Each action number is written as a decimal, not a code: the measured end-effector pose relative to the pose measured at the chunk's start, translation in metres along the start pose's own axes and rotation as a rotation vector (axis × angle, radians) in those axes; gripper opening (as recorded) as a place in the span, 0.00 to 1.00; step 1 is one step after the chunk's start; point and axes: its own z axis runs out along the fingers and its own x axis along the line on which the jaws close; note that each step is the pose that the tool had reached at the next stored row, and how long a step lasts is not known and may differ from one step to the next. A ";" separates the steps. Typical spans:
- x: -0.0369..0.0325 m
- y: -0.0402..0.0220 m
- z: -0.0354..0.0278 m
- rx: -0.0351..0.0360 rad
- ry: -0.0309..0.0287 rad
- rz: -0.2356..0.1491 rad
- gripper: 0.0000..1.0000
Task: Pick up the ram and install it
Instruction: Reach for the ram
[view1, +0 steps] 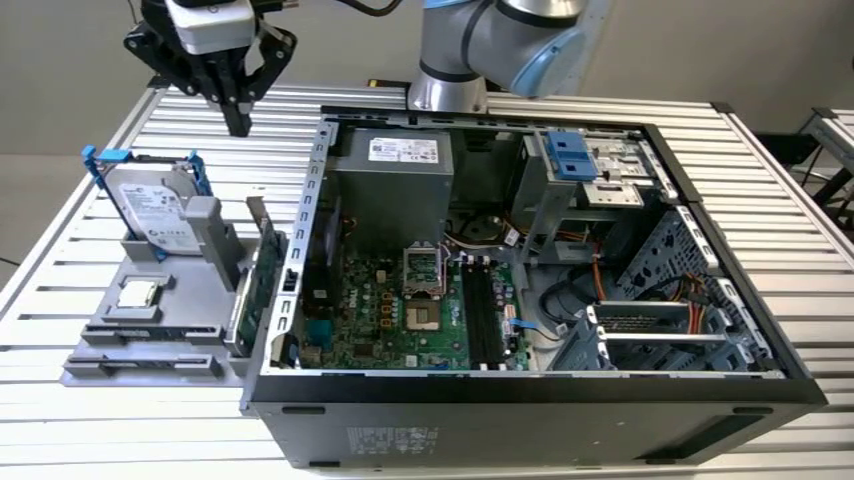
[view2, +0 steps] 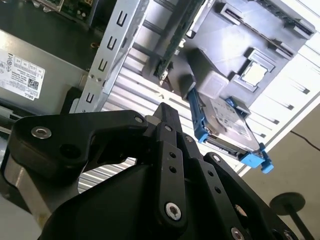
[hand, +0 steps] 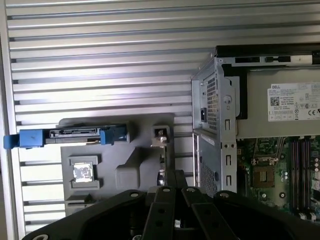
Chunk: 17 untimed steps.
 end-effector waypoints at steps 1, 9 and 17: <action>0.0019 -0.0001 0.0000 0.0000 0.0000 0.000 0.00; 0.0152 -0.0011 -0.0003 0.0001 0.0000 0.000 0.00; 0.0269 -0.0018 -0.0006 0.0001 0.0001 0.000 0.00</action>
